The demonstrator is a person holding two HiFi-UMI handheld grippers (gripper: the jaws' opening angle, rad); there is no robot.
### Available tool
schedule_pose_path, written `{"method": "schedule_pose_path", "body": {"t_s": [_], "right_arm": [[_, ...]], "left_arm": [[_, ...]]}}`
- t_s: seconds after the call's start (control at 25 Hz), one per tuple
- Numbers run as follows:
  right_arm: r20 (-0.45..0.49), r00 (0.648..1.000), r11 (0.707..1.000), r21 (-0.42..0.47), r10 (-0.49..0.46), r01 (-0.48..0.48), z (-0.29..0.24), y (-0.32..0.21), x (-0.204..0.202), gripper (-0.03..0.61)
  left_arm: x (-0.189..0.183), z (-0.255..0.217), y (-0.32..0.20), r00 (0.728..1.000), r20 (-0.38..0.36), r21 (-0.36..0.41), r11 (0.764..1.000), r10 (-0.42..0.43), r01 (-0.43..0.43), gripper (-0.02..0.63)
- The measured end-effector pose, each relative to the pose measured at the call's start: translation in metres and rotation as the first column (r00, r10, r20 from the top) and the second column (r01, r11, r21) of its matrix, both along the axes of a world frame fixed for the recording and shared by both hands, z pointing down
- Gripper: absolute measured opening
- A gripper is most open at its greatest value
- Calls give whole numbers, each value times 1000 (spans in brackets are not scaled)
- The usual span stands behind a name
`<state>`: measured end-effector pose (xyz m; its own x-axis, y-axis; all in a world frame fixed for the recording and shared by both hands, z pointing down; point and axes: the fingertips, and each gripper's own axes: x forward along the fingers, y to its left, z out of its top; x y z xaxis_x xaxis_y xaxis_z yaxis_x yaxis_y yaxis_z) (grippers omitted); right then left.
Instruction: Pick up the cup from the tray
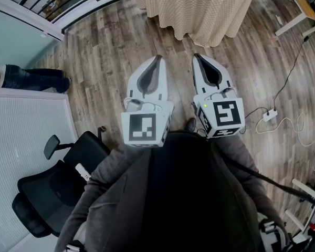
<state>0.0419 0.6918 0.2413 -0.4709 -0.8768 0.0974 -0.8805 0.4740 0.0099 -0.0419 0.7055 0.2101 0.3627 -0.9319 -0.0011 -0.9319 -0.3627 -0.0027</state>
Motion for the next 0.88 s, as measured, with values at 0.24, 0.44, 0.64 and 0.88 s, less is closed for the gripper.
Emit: {"method": "schedule_pose_path", "body": {"t_s": [0.24,0.44,0.64,0.88], "right_arm": [[2,1000,1000,3,-1,1,2,-4,4,8],[6,1000,1000,0,-1,1,5,-6,7,8],[23,1000,1000,-18,-18,18,14,-1,13,8],[29,999,999,-22,24,-23,16,2,51,8]], "left_arm": [[4,1,-4,1000,-3,9,1000,3,-3,5],[7,3,-7,1000,-3,11,1000,2,-2,5],[19,14,-10,1000,-21,-2,1000,18,-18,5],[56,11,-9,998,-4,13,998,66,-66,3]]}}
